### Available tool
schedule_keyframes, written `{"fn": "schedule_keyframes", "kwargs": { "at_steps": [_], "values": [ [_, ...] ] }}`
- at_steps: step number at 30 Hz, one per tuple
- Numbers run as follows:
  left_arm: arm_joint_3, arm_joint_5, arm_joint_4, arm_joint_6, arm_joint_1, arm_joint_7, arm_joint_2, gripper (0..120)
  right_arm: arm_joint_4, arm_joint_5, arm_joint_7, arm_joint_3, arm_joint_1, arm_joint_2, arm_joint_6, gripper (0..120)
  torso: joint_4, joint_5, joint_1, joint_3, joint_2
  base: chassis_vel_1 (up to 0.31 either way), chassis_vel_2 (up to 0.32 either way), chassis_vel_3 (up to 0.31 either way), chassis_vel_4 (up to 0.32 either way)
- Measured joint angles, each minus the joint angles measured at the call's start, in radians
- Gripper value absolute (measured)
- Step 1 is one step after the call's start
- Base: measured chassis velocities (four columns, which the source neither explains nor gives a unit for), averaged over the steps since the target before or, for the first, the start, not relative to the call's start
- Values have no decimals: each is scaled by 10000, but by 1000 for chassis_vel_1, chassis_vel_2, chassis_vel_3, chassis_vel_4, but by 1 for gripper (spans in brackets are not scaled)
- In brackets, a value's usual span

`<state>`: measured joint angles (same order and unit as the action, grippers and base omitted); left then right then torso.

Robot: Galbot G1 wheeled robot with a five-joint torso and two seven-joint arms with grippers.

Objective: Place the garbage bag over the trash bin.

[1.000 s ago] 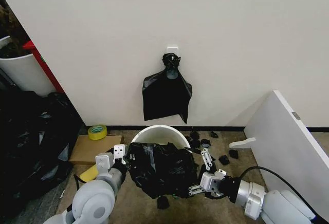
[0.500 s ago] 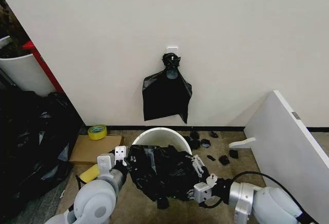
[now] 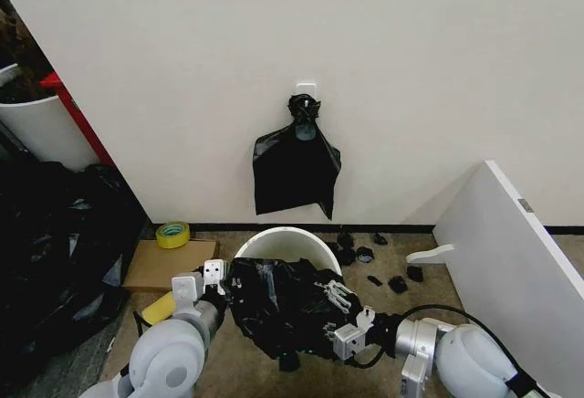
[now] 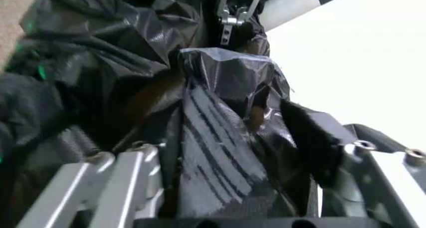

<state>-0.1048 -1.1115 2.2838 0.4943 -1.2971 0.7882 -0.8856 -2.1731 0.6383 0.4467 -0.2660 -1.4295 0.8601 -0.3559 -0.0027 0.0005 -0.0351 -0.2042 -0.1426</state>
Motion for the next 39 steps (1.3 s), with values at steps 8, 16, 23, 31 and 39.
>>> {"fn": "schedule_keyframes", "kwargs": {
  "at_steps": [8, 16, 23, 31, 39],
  "values": [
    [16, 24, 0, 2, 8, -5, -10, 0, 169, 360, 206, -14, 149, -41, -377, 19, 0, 1, 0, 0, 0, 0, 0, 0, 0],
    [30, 84, -11, 2, -12, -19, -7, 0, 185, 263, 273, -33, 167, -91, -436, 0, 0, 1, 0, 0, 0, 0, 0, 0, 0],
    [74, 592, -24, 7, -84, -322, 64, 0, 163, -1973, 239, 269, 176, -290, 189, 0, 0, 1, 0, 0, 0, 0, 0, 0, 0],
    [235, 2141, 19, -78, -398, -1540, 213, 0, -153, -6541, -776, 727, 471, -563, 1734, 0, 0, 2, 0, 0, 0, 0, 0, 0, 0],
    [412, 4265, -31, -454, -478, -3316, 594, 0, -379, -10266, -2068, 626, 983, -906, 3166, 0, -1, 1, 0, 0, 0, 0, 0, 0, 0]
  ]
}}
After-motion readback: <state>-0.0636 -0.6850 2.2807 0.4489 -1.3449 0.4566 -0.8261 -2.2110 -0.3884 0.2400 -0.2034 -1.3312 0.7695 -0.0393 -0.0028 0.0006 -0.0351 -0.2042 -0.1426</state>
